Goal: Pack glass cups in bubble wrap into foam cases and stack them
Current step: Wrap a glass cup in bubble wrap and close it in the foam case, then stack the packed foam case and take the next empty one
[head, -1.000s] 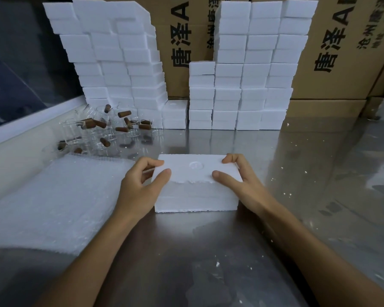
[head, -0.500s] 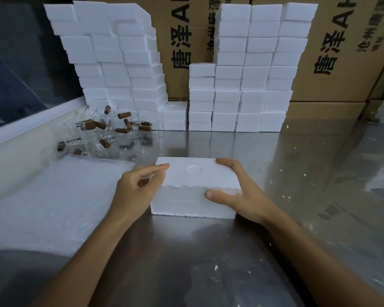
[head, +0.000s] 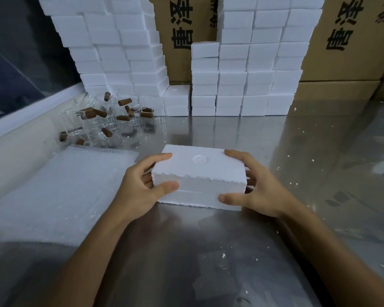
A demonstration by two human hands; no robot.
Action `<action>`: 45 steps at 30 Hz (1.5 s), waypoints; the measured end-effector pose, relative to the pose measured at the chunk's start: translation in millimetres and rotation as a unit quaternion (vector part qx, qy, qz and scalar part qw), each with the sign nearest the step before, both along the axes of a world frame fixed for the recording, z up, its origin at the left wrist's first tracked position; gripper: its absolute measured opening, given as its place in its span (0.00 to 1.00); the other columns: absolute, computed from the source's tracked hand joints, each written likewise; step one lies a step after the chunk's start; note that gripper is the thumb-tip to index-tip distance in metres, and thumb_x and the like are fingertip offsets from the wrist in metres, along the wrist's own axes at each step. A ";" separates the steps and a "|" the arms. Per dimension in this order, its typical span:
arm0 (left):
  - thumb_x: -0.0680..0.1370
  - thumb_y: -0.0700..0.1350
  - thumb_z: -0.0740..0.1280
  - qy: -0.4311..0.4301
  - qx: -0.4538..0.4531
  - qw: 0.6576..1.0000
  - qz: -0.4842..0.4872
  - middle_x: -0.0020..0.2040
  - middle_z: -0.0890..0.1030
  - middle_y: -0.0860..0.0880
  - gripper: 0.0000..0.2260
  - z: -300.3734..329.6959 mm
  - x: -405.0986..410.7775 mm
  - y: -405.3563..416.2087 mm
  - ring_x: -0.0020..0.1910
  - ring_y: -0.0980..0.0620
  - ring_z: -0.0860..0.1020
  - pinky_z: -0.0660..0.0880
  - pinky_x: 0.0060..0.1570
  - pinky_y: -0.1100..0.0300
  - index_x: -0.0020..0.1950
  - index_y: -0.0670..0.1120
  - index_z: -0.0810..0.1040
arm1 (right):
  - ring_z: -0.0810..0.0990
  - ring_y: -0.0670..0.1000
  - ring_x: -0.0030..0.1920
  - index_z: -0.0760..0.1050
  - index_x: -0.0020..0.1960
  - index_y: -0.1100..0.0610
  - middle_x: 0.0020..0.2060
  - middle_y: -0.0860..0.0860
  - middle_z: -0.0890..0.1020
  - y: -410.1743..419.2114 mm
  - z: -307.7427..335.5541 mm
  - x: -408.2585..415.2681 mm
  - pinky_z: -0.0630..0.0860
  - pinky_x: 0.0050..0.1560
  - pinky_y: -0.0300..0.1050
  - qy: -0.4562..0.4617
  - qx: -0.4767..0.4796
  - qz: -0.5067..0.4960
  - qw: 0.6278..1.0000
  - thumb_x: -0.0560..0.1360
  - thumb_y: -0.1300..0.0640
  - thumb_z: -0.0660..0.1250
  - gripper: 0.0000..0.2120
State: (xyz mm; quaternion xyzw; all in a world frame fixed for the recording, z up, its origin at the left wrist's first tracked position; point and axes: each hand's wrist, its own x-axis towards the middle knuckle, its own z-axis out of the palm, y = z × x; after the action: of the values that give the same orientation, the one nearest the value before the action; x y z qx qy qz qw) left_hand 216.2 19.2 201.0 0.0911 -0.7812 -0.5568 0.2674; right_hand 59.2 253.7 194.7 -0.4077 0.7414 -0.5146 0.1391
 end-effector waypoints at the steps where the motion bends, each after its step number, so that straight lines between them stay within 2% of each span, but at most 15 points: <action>1: 0.63 0.48 0.77 -0.001 0.001 1.000 0.001 0.56 0.79 0.69 0.26 0.1 -0.2 0.3 0.56 0.67 0.78 0.78 0.46 0.68 0.60 0.61 0.78 | 0.76 0.45 0.62 0.66 0.68 0.32 0.61 0.40 0.76 0.3 0.7 -0.3 0.79 0.50 0.36 -0.002 -0.002 0.000 1.000 0.59 0.48 0.83 0.43; 4: 0.62 0.48 0.78 -0.002 0.036 0.999 0.001 0.56 0.80 0.68 0.33 -1.7 -0.8 1.9 0.57 0.64 0.79 0.79 0.48 0.67 0.66 0.62 0.73 | 0.77 0.47 0.61 0.69 0.66 0.33 0.61 0.43 0.77 -1.1 4.4 0.1 0.80 0.50 0.38 -0.010 -0.010 -0.007 1.000 0.59 0.51 0.84 0.42; 7: 0.60 0.45 0.79 0.014 0.142 0.990 -0.005 0.56 0.83 0.61 0.44 -1.9 -2.3 4.3 0.56 0.58 0.81 0.80 0.50 0.63 0.73 0.60 0.66 | 0.79 0.49 0.58 0.70 0.65 0.34 0.59 0.47 0.79 -2.7 5.6 2.7 0.81 0.49 0.41 -0.023 -0.027 -0.019 0.999 0.56 0.51 0.85 0.42; 12: 0.58 0.46 0.82 0.074 0.366 0.927 0.017 0.58 0.83 0.51 0.43 7.3 -10.7 24.6 0.55 0.50 0.83 0.82 0.44 0.48 0.70 0.54 0.69 | 0.81 0.46 0.53 0.72 0.63 0.34 0.55 0.43 0.81 -10.4 4.5 10.4 0.82 0.48 0.43 -0.044 -0.083 -0.057 0.994 0.56 0.51 0.85 0.40; 16: 0.60 0.51 0.80 0.076 0.443 0.893 0.028 0.65 0.79 0.48 0.43 9.2 -13.5 38.3 0.58 0.46 0.82 0.81 0.44 0.43 0.72 0.55 0.66 | 0.79 0.47 0.54 0.70 0.64 0.33 0.57 0.41 0.79 -21.5 2.8 22.3 0.80 0.45 0.40 -0.020 -0.095 -0.093 0.991 0.53 0.42 0.83 0.42; 21: 0.50 0.58 0.84 0.042 0.405 0.906 0.113 0.61 0.78 0.48 0.52 10.7 -21.9 56.9 0.54 0.45 0.82 0.81 0.41 0.38 0.68 0.59 0.61 | 0.72 0.38 0.60 0.61 0.69 0.32 0.63 0.36 0.68 -27.9 3.8 36.2 0.76 0.54 0.36 0.121 -0.024 -0.111 0.986 0.57 0.30 0.75 0.44; 23: 0.57 0.55 0.81 0.041 0.399 0.907 0.130 0.60 0.77 0.49 0.45 17.5 -25.3 52.7 0.54 0.46 0.81 0.81 0.40 0.38 0.68 0.58 0.61 | 0.66 0.37 0.66 0.56 0.72 0.35 0.67 0.36 0.61 -25.8 8.8 37.6 0.73 0.60 0.37 0.172 0.002 -0.082 0.982 0.57 0.29 0.74 0.49; 26: 0.68 0.51 0.76 0.022 0.391 0.911 0.129 0.60 0.78 0.46 0.33 28.3 -29.5 38.6 0.55 0.44 0.80 0.82 0.39 0.44 0.69 0.57 0.63 | 0.54 0.48 0.77 0.51 0.77 0.39 0.77 0.39 0.45 -27.1 15.5 42.2 0.64 0.70 0.48 0.296 0.048 -0.064 0.952 0.56 0.29 0.76 0.57; 28: 0.67 0.53 0.73 0.000 0.409 0.908 0.092 0.61 0.79 0.42 0.33 35.5 -32.3 30.5 0.58 0.41 0.79 0.81 0.41 0.45 0.70 0.54 0.66 | 0.52 0.53 0.78 0.51 0.78 0.42 0.78 0.45 0.49 -31.0 20.2 43.1 0.62 0.73 0.54 0.396 0.043 -0.064 0.915 0.60 0.34 0.75 0.54; 30: 0.69 0.56 0.72 -0.022 0.402 0.913 0.059 0.62 0.79 0.41 0.32 40.8 -36.6 23.3 0.59 0.40 0.79 0.80 0.46 0.44 0.71 0.53 0.68 | 0.59 0.56 0.77 0.59 0.76 0.49 0.75 0.50 0.64 -36.4 23.3 39.5 0.67 0.70 0.57 0.475 0.006 -0.084 0.876 0.65 0.42 0.72 0.43; 33: 0.71 0.59 0.71 -0.006 0.371 0.928 0.027 0.60 0.81 0.43 0.28 44.3 -46.4 16.6 0.56 0.42 0.81 0.81 0.45 0.45 0.69 0.58 0.68 | 0.70 0.57 0.70 0.69 0.71 0.56 0.68 0.55 0.73 -47.9 24.5 28.3 0.73 0.63 0.55 0.488 -0.052 -0.123 0.863 0.65 0.45 0.71 0.37; 35: 0.70 0.61 0.69 0.005 0.351 0.936 0.016 0.55 0.83 0.44 0.26 38.9 -53.9 14.6 0.48 0.43 0.84 0.81 0.38 0.49 0.66 0.59 0.68 | 0.72 0.57 0.67 0.70 0.70 0.59 0.65 0.57 0.74 -57.4 29.2 12.2 0.74 0.62 0.52 0.485 -0.074 -0.143 0.859 0.65 0.46 0.73 0.37; 38: 0.78 0.48 0.68 -0.010 0.283 0.957 0.070 0.46 0.83 0.42 0.17 13.5 -60.8 9.9 0.32 0.44 0.82 0.73 0.25 0.59 0.66 0.50 0.71 | 0.71 0.58 0.66 0.68 0.71 0.60 0.65 0.59 0.73 -75.7 54.2 -27.2 0.74 0.61 0.53 0.504 -0.058 -0.172 0.844 0.63 0.47 0.77 0.41; 41: 0.78 0.34 0.67 -0.014 0.218 0.972 0.081 0.32 0.80 0.44 0.05 -6.9 -63.9 6.2 0.23 0.48 0.76 0.69 0.20 0.62 0.53 0.41 0.77 | 0.70 0.60 0.65 0.66 0.72 0.60 0.66 0.60 0.72 -102.7 95.9 -72.7 0.74 0.61 0.56 0.526 -0.053 -0.214 0.821 0.63 0.47 0.79 0.42; 45: 0.76 0.29 0.67 -0.025 0.173 0.983 0.056 0.29 0.76 0.40 0.06 -12.7 -62.8 9.9 0.18 0.53 0.72 0.65 0.18 0.66 0.42 0.37 0.78 | 0.70 0.60 0.66 0.65 0.73 0.58 0.67 0.60 0.71 -141.3 147.1 -127.8 0.74 0.62 0.59 0.553 -0.020 -0.262 0.791 0.63 0.47 0.80 0.44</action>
State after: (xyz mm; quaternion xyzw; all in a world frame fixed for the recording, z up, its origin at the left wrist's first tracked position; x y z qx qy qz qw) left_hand 153.4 29.0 188.3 0.1939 -0.6731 -0.6652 0.2584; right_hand -68.6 112.4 341.8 -0.4155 0.7597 -0.2321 -0.4430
